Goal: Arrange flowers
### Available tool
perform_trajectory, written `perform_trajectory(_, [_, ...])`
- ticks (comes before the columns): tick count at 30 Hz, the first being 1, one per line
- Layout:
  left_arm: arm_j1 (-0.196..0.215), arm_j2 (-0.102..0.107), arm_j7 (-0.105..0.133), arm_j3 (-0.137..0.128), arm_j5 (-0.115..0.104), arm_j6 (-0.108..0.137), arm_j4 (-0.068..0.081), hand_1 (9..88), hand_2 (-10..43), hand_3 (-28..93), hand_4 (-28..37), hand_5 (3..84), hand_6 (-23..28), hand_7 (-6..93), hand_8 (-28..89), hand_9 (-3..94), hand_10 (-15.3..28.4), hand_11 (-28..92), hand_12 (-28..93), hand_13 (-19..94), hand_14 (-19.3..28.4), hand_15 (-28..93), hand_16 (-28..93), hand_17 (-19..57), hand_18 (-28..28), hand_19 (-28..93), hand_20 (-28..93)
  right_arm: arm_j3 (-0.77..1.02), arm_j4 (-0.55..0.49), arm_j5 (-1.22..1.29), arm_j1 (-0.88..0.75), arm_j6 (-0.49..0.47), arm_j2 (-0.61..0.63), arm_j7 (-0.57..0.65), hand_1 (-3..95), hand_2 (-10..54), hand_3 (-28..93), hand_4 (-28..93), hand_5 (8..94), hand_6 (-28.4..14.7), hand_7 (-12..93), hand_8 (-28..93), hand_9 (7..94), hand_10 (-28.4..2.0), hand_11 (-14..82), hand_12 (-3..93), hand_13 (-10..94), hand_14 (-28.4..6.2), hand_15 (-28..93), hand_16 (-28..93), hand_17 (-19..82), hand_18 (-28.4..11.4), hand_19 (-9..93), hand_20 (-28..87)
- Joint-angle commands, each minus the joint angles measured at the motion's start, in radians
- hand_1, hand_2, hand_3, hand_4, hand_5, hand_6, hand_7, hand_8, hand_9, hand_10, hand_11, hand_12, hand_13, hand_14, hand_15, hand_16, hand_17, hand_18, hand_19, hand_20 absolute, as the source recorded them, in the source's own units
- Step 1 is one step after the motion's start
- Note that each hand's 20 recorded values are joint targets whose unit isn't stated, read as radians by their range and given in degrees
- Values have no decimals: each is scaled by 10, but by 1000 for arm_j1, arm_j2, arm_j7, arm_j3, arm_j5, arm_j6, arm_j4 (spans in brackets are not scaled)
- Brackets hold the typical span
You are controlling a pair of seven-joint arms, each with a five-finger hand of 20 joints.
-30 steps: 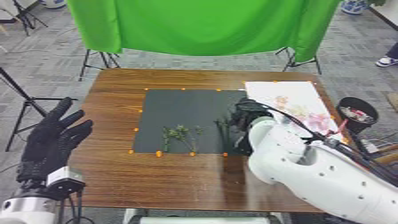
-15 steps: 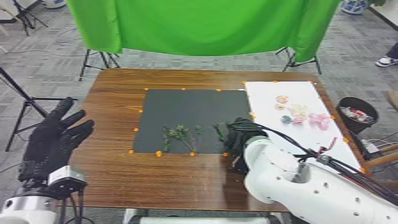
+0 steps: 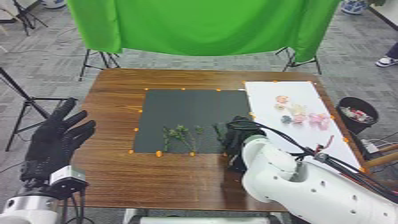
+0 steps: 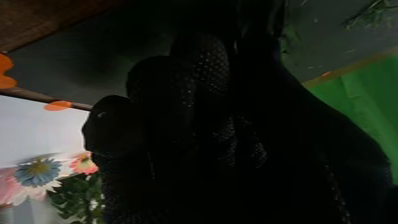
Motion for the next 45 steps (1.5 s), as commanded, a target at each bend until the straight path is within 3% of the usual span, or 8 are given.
perform_trajectory(1, [9,-11,-6,0,6,-10,0,299,97,616,-214,319,76,83,-79,260,183,242,104,185,269,554,-128,-73,272,549,-11,-21,-8,-63,15,7,3,33,500,-40,776,-268,662,-49,481,142,795,-110,461,280,763,-95,709,177,485,-196,932,304])
perform_trajectory(6, [28,-9,9,-9,-3,-6,-4,299,97,617,-213,320,76,83,-79,260,182,243,104,186,269,554,-128,-74,272,549,-12,-3,-38,-83,17,13,35,34,402,-62,763,-249,625,-79,416,120,733,-160,521,225,746,-112,697,163,489,-197,932,254])
perform_trajectory(10, [43,-9,13,-19,-5,-1,-8,299,98,616,-213,320,76,83,-78,260,182,243,103,186,268,554,-128,-74,272,550,-12,38,-66,-75,30,-17,74,24,311,-22,777,-228,628,-112,342,-101,708,-180,517,209,730,-127,694,152,491,-202,932,218])
perform_trajectory(21, [24,-13,6,-22,12,-4,-14,299,98,613,-215,320,76,82,-78,260,183,241,103,186,270,552,-128,-74,272,550,-11,245,-30,138,24,-55,206,-44,239,77,780,-211,566,-120,176,-81,654,-231,256,161,672,-163,643,120,448,-205,927,30])
perform_trajectory(22, [15,-29,-29,-31,31,-12,-15,299,98,613,-215,320,76,81,-78,260,183,241,103,186,270,553,-128,-74,272,550,-11,263,-23,142,14,-62,218,-39,228,94,790,-208,550,-117,158,-85,629,-242,217,156,657,-174,631,114,438,-206,928,5])
perform_trajectory(34, [7,-39,-28,-12,23,-7,-13,299,97,613,-214,320,76,81,-78,261,183,242,104,186,269,552,-127,-74,272,550,-12,295,49,208,-14,-87,267,30,204,113,787,-208,530,-114,132,-78,608,-254,171,149,657,-187,627,104,446,-205,932,28])
perform_trajectory(37, [10,-13,-2,-3,5,-6,-10,299,98,614,-214,320,76,81,-78,261,183,242,104,186,269,552,-127,-74,272,550,-12,267,76,216,17,-78,265,28,201,116,785,-207,520,-111,126,-79,610,-254,170,149,659,-187,628,104,447,-206,932,35])
perform_trajectory(45, [-7,-7,2,12,2,-5,-6,299,98,614,-214,321,77,81,-77,261,183,243,103,186,269,552,-127,-74,272,550,-12,230,114,220,59,-95,241,30,199,120,789,-205,476,-85,105,-82,616,-252,174,149,663,-187,631,106,449,-207,932,44])
